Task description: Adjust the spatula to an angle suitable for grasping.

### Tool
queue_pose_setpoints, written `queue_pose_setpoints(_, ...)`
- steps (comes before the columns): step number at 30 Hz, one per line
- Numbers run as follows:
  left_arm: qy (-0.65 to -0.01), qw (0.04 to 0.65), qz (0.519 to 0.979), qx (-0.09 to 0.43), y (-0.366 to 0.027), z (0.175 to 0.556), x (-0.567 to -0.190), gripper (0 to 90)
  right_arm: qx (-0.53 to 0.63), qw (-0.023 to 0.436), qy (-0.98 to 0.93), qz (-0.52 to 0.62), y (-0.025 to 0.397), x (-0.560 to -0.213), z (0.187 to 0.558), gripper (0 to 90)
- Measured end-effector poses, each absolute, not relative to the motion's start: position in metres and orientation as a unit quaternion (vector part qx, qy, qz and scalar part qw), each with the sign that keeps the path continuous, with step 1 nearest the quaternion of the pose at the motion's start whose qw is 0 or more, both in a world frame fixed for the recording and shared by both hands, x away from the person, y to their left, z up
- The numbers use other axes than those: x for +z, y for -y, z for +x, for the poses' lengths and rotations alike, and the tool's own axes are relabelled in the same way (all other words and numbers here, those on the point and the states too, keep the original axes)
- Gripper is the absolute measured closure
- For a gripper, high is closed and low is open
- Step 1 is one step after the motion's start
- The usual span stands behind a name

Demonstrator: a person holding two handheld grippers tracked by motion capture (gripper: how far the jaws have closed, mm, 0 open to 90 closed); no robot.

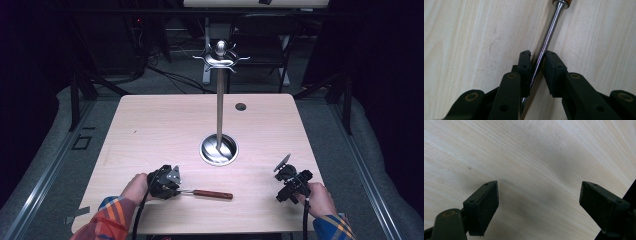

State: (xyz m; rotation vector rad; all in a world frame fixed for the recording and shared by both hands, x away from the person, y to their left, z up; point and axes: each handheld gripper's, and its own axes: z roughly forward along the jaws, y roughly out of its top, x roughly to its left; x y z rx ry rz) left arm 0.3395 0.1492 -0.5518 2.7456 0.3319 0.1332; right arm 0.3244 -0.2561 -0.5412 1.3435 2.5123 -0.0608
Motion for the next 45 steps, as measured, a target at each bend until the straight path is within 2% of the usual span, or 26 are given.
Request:
queue_pose_setpoints(14, -0.133, 0.184, 0.973, 0.035, -0.148, 0.341, -0.551, 81.6, -0.021, 0.144, -0.872, 0.467, 0.256, -0.542, 0.324, 15.4)
queue_pose_setpoints(24, -0.16, 0.175, 0.971, 0.029, -0.146, 0.342, -0.55, 82.7, -0.012, 0.153, -0.867, 0.474, 0.255, -0.544, 0.323, 15.4)
queue_pose_setpoints(27, -0.167, 0.174, 0.97, 0.026, -0.145, 0.342, -0.55, 82.7, -0.02, 0.142, -0.873, 0.467, 0.256, -0.542, 0.325, 15.4)
queue_pose_setpoints(30, -0.179, 0.182, 0.967, 0.024, -0.144, 0.343, -0.547, 79.0, -0.011, 0.152, -0.867, 0.475, 0.255, -0.544, 0.323, 15.4)
queue_pose_setpoints(32, -0.194, 0.196, 0.961, 0.023, -0.144, 0.344, -0.543, 73.1, -0.011, 0.152, -0.867, 0.475, 0.255, -0.544, 0.323, 15.4)
queue_pose_setpoints(35, -0.209, 0.2, 0.957, 0.023, -0.14, 0.345, -0.541, 69.6, -0.02, 0.143, -0.871, 0.469, 0.256, -0.542, 0.325, 15.4)
queue_pose_setpoints(45, -0.218, 0.192, 0.957, 0.015, -0.119, 0.348, -0.544, 73.3, -0.02, 0.142, -0.871, 0.47, 0.256, -0.542, 0.325, 15.4)
